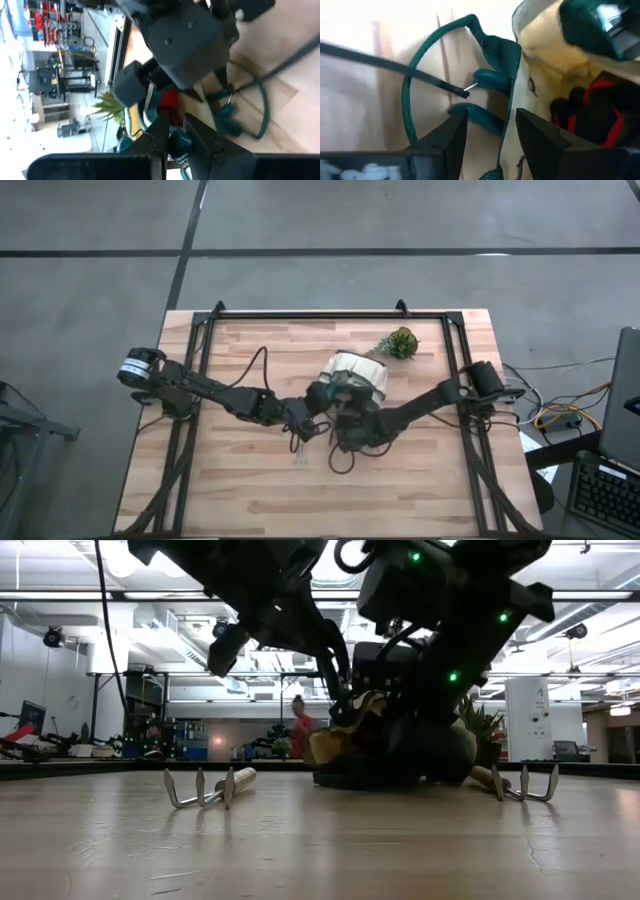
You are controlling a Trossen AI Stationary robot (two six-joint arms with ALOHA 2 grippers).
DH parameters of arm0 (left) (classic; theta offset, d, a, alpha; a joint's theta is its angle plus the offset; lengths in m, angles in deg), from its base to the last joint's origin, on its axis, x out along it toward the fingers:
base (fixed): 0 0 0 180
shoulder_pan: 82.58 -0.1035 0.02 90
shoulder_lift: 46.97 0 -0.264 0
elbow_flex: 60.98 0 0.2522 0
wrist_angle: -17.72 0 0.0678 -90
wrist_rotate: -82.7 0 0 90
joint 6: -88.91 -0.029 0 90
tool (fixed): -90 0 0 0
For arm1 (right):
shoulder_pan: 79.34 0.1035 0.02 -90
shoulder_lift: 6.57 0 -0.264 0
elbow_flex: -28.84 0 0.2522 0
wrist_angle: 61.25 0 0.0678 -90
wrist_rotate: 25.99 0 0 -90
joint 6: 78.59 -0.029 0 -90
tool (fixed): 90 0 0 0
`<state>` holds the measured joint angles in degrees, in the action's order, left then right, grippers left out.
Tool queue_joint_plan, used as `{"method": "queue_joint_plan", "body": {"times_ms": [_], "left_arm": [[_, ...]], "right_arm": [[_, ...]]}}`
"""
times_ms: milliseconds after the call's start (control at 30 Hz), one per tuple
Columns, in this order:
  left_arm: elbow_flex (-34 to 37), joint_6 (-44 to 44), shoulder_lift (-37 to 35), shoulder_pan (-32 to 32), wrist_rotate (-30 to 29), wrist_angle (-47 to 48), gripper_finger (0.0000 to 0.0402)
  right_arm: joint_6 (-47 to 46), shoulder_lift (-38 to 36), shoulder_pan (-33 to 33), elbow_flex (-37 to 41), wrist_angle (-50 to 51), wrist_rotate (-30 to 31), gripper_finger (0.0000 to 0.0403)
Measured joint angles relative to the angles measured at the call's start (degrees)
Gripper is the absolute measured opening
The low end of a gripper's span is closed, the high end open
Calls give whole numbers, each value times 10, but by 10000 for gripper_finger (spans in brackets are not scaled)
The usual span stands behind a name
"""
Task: Pick & Place Garden tools in Gardening bag
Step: Put the shear scissors into the gardening bag
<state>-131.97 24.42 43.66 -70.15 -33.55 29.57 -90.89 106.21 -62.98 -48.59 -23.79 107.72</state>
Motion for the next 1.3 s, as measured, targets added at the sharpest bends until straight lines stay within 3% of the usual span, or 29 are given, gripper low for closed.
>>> {"method": "queue_joint_plan", "body": {"times_ms": [267,500,700,1300], "left_arm": [[0,-1,0,-3,18,1,44],[0,-2,0,-4,20,5,44],[0,-1,0,-4,21,4,44],[-1,1,0,-4,22,-3,44]], "right_arm": [[-9,17,-2,-15,6,58,127],[-70,-18,-2,-4,64,58,95],[-79,-32,-4,17,54,53,80],[-70,1,-9,26,-7,48,102]]}}
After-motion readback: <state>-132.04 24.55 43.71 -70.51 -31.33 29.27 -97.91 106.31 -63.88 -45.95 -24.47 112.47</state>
